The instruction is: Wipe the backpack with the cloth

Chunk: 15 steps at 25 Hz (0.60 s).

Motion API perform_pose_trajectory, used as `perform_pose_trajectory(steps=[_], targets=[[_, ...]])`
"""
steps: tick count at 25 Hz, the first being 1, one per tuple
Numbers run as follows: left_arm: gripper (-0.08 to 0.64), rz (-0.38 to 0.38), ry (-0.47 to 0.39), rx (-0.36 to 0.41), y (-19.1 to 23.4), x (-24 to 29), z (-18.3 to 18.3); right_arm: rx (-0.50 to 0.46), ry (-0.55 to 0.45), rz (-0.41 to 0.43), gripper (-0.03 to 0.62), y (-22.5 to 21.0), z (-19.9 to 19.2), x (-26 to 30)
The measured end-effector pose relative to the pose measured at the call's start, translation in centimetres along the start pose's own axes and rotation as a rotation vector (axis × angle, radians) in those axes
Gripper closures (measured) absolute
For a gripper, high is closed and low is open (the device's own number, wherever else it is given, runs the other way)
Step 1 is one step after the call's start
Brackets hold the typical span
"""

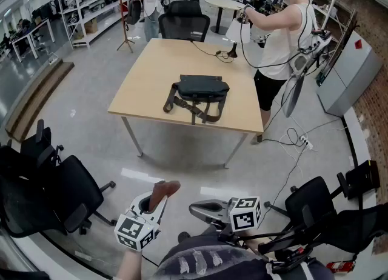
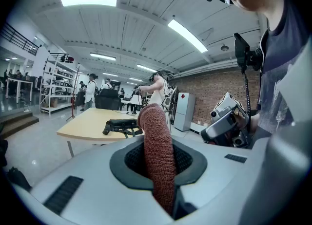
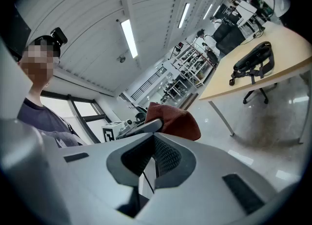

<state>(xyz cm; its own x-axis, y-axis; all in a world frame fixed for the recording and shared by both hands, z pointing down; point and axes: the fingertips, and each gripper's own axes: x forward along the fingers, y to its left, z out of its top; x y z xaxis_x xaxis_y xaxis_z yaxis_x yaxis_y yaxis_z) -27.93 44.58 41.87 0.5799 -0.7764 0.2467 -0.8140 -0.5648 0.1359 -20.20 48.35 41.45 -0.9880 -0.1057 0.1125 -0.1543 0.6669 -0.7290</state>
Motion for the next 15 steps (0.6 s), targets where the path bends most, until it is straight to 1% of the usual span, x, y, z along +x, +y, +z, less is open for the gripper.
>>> perform_pose_trajectory(steps=[4, 6, 8, 11, 15], targets=[[0.505, 0.012, 0.020, -0.022, -0.9, 2.6, -0.6, -0.014, 0.028, 0.019, 0.591, -1.6, 0.8, -1.0], [0.505, 0.018, 0.045, -0.022, -1.1, 4.5, -0.5, -0.032, 0.015, 0.034, 0.591, -2.6, 2.2, -2.0], [0.505, 0.029, 0.068, -0.004, -1.1, 6.9, 0.1, -0.033, -0.015, 0.044, 0.591, -4.2, 4.1, -3.6], [0.505, 0.049, 0.086, 0.023, -1.1, 11.7, 1.9, -0.016, -0.061, 0.050, 0.591, -7.6, 7.3, -7.0], [0.505, 0.062, 0.068, 0.050, -1.7, 20.2, 6.0, -0.056, -0.085, 0.068, 0.591, -12.4, 12.9, -11.8]])
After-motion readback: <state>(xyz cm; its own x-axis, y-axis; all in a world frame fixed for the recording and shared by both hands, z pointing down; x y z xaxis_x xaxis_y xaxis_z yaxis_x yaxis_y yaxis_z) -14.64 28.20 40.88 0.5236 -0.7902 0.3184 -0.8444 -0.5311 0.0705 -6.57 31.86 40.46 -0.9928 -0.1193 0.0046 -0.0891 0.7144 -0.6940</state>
